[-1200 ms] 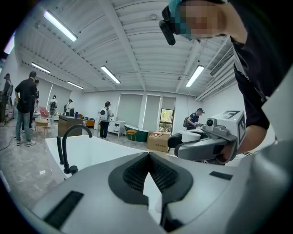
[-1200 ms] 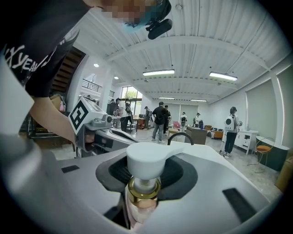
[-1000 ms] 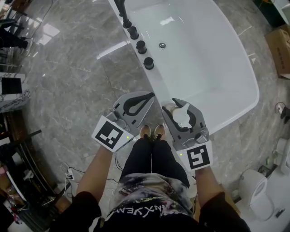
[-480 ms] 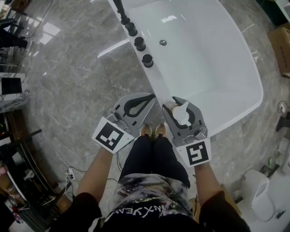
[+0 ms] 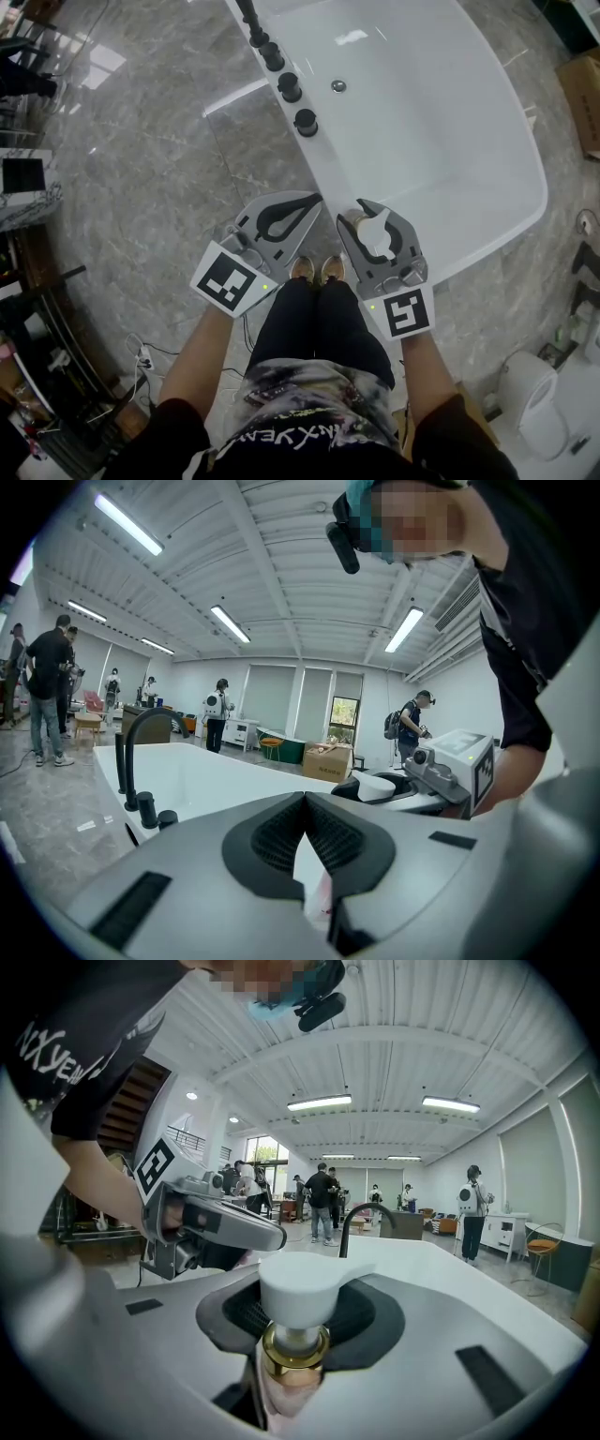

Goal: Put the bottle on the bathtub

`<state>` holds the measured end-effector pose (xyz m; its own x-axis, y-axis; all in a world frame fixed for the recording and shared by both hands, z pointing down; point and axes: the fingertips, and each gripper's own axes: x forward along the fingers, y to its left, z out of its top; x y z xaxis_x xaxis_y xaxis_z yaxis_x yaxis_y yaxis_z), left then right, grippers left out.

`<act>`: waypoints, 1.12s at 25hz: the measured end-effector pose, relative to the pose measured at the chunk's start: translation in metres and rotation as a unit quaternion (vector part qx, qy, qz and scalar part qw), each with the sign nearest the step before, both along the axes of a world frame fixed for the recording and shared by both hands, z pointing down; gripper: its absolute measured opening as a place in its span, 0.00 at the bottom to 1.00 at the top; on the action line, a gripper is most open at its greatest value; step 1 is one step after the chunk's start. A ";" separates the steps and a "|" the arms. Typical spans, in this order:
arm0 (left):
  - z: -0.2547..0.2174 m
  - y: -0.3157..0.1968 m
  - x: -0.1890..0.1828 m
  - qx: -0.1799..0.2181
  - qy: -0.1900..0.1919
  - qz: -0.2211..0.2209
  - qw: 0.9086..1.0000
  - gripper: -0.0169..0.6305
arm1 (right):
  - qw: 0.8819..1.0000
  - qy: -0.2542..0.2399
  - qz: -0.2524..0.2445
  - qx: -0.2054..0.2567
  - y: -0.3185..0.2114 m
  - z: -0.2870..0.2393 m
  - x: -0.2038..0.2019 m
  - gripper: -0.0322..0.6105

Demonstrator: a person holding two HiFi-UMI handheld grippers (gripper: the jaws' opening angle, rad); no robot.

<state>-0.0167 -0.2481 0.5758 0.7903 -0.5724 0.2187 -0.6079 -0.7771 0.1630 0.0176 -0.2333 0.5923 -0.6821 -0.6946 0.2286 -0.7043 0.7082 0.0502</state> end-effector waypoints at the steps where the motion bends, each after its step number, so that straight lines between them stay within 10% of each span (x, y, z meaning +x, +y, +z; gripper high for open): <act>1: 0.001 0.000 0.000 -0.001 0.000 0.000 1.000 0.04 | 1.000 -0.003 0.001 0.000 0.000 0.001 0.000 0.26; 28: -0.022 0.005 0.005 -0.001 -0.003 0.010 1.000 0.04 | 0.999 0.030 0.000 -0.012 0.008 0.002 0.012 0.34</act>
